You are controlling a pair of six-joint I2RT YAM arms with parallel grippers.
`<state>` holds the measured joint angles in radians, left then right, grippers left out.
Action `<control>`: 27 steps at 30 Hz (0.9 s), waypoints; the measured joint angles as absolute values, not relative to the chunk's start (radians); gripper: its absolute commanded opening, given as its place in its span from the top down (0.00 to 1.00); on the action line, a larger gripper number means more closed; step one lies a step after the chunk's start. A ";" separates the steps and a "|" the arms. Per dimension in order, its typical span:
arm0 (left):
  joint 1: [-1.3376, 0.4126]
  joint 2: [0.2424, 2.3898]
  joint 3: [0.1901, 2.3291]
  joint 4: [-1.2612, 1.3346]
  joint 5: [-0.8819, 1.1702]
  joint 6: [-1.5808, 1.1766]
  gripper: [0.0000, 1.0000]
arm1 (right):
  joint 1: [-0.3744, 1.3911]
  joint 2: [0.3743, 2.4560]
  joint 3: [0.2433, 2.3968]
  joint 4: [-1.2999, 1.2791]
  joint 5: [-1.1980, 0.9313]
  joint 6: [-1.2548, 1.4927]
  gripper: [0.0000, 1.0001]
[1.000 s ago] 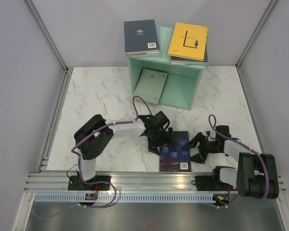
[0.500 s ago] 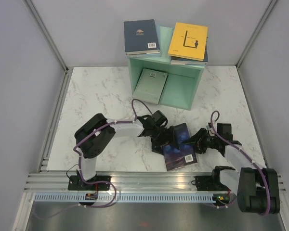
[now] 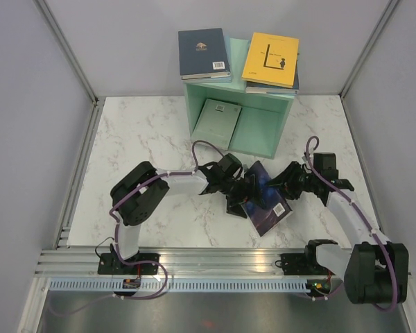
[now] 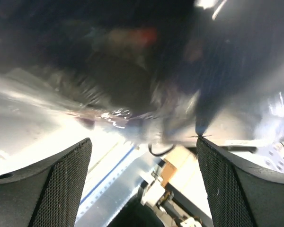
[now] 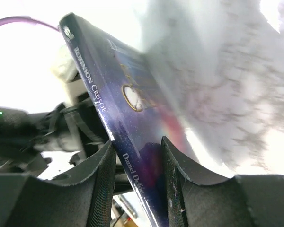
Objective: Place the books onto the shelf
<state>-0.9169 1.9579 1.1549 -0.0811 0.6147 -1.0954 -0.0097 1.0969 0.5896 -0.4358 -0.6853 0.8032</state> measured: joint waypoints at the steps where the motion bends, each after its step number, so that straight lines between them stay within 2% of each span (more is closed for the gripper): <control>1: -0.914 1.958 1.157 -0.077 0.624 -1.095 0.07 | 0.005 1.079 0.600 -0.435 -0.674 0.816 0.55; 6: -0.889 1.959 1.164 -0.070 0.648 -1.087 0.08 | 0.095 0.976 0.635 -0.420 -0.558 0.975 0.52; 9: -0.863 1.973 1.153 -0.088 0.631 -1.079 0.08 | 0.228 0.959 0.644 -0.388 -0.528 1.077 0.52; 13: -0.822 1.962 1.099 -0.070 0.632 -1.076 0.08 | 0.492 0.975 0.643 -0.320 -0.528 1.205 0.54; 16: -0.786 1.902 1.016 -0.059 0.629 -1.064 0.09 | 0.574 1.015 0.643 -0.282 -0.517 1.254 0.57; 22: -0.752 1.855 0.969 -0.101 0.620 -1.014 0.10 | 0.548 1.060 0.652 -0.304 -0.468 1.257 0.58; 25: -0.754 1.832 0.967 -0.139 0.589 -0.986 0.10 | 0.416 1.089 0.715 -0.403 -0.444 1.162 0.61; 27: -0.754 1.816 0.964 -0.165 0.567 -0.973 0.10 | 0.266 1.115 0.756 -0.459 -0.433 1.089 0.65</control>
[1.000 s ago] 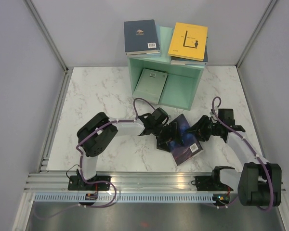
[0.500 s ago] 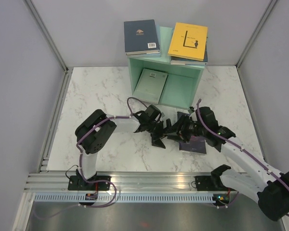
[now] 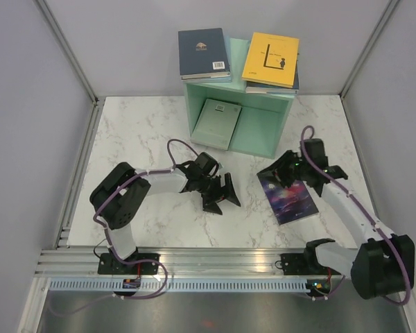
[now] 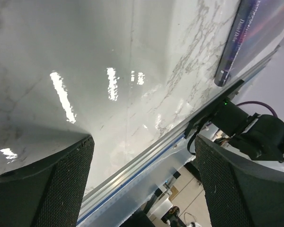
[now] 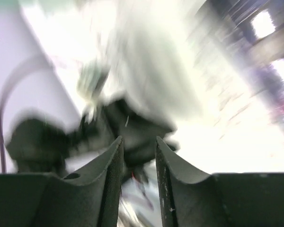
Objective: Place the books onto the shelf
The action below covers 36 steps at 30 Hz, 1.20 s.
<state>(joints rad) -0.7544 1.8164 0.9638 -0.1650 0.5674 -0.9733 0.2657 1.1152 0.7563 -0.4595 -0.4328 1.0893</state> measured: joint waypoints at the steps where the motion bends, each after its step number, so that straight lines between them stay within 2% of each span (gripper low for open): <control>1: -0.754 1.809 0.962 -0.179 0.556 -0.968 0.10 | 0.167 1.138 0.776 -0.485 -0.423 1.040 0.67; 4: -0.755 1.788 0.953 -0.209 0.533 -0.956 0.10 | -0.116 1.213 0.806 -0.550 -0.398 0.897 0.69; 7: -0.757 1.753 0.928 -0.236 0.516 -0.947 0.10 | -0.327 1.299 0.820 -0.610 -0.356 0.788 0.68; 11: -0.762 1.710 0.897 -0.264 0.499 -0.944 0.10 | -0.451 1.417 0.828 -0.659 -0.273 0.675 0.67; 16: -0.768 1.681 0.893 -0.281 0.496 -0.944 0.10 | -0.477 1.555 0.805 -0.618 -0.213 0.613 0.67; 26: -0.780 1.678 0.896 -0.283 0.485 -0.943 0.10 | -0.470 1.611 0.783 -0.523 -0.372 0.603 0.67; 31: -0.781 1.719 0.934 -0.293 0.468 -0.943 0.10 | -0.406 1.551 0.700 -0.407 -0.404 0.615 0.68; 36: -0.781 1.740 0.994 -0.293 0.446 -0.943 0.09 | -0.265 1.500 0.619 -0.323 -0.463 0.665 0.68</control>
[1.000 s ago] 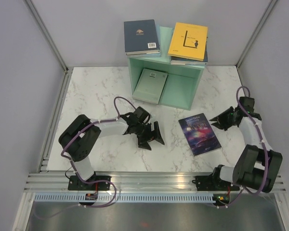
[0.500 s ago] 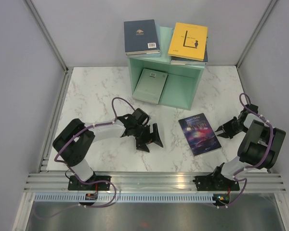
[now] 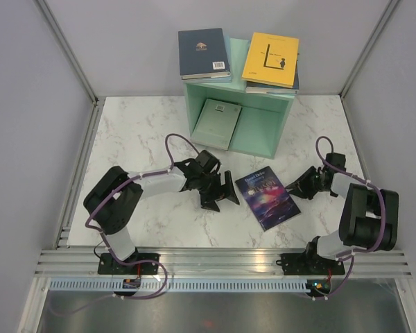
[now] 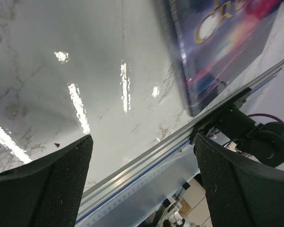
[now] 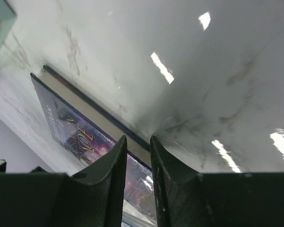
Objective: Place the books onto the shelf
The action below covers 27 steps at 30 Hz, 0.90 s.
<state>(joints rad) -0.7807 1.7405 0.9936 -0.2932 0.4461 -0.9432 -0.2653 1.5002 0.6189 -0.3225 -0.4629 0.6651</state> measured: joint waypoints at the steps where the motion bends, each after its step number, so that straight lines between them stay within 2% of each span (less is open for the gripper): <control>1: -0.781 1.744 1.004 -0.291 0.443 -0.943 0.09 | -0.242 1.490 0.604 -0.311 -0.476 0.676 0.69; 11: -0.815 1.777 0.974 -0.223 0.383 -1.000 0.09 | -0.170 1.393 0.477 -0.300 -0.569 0.753 0.70; 20: -0.876 1.758 0.832 0.091 0.368 -1.164 0.09 | -0.107 1.385 0.427 -0.303 -0.636 0.791 0.71; 27: -0.915 1.784 0.690 0.472 0.365 -1.308 0.10 | -0.056 1.363 0.389 -0.247 -0.652 0.820 0.71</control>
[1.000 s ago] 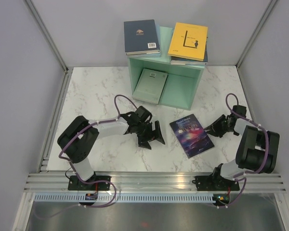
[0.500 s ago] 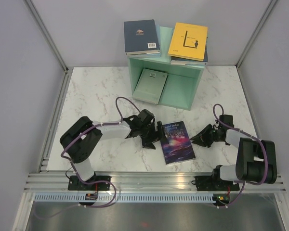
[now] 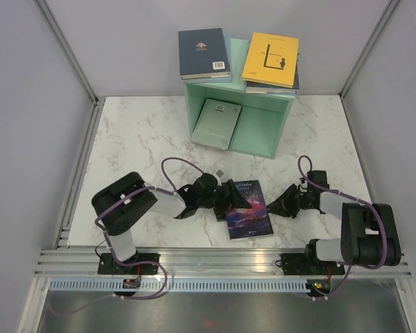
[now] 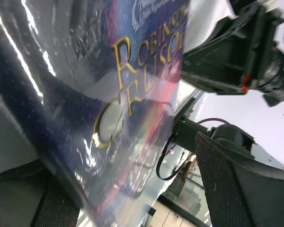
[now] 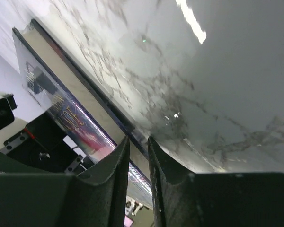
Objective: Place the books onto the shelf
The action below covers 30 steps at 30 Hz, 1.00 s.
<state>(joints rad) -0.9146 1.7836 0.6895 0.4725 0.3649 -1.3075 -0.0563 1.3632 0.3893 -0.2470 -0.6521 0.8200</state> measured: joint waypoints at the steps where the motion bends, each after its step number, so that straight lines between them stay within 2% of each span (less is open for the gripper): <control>1: -0.920 1.786 0.670 0.517 0.358 -1.320 0.11 | -0.051 1.359 0.381 -0.247 -0.660 0.821 0.71; 4: -0.926 1.787 0.628 0.606 0.337 -1.348 0.14 | -0.041 1.342 0.350 -0.244 -0.690 0.827 0.72; 6: -0.928 1.789 0.624 0.620 0.331 -1.356 0.20 | -0.038 1.335 0.337 -0.249 -0.704 0.828 0.72; 9: -0.933 1.791 0.621 0.601 0.308 -1.359 0.57 | -0.036 1.330 0.332 -0.258 -0.710 0.826 0.72; 10: -0.934 1.791 0.619 0.581 0.299 -1.358 0.89 | -0.035 1.330 0.334 -0.263 -0.710 0.823 0.72; 11: -0.934 1.790 0.615 0.578 0.300 -1.359 0.98 | -0.035 1.331 0.336 -0.268 -0.709 0.820 0.72; 12: -0.932 1.778 0.611 0.635 0.327 -1.351 0.98 | -0.035 1.332 0.340 -0.276 -0.707 0.817 0.72; 14: -0.941 1.728 0.638 0.591 0.292 -1.345 0.98 | -0.033 1.339 0.349 -0.289 -0.707 0.810 0.70; 16: -0.942 1.717 0.636 0.530 0.274 -1.337 0.98 | -0.029 1.345 0.358 -0.303 -0.712 0.804 0.59; 17: -0.942 1.717 0.633 0.522 0.272 -1.331 0.98 | -0.028 1.346 0.362 -0.309 -0.714 0.802 0.51; 18: -0.942 1.706 0.634 0.510 0.268 -1.323 0.98 | -0.028 1.346 0.367 -0.316 -0.727 0.801 0.35; 20: -0.942 1.670 0.634 0.458 0.256 -1.309 0.98 | -0.023 1.341 0.387 -0.338 -0.754 0.808 0.18; 21: -0.941 1.648 0.633 0.422 0.250 -1.301 0.98 | -0.021 1.332 0.399 -0.349 -0.764 0.808 0.02; 30: -0.799 1.443 0.612 0.151 0.247 -1.263 0.98 | -0.013 1.204 0.421 -0.368 -0.726 0.822 0.02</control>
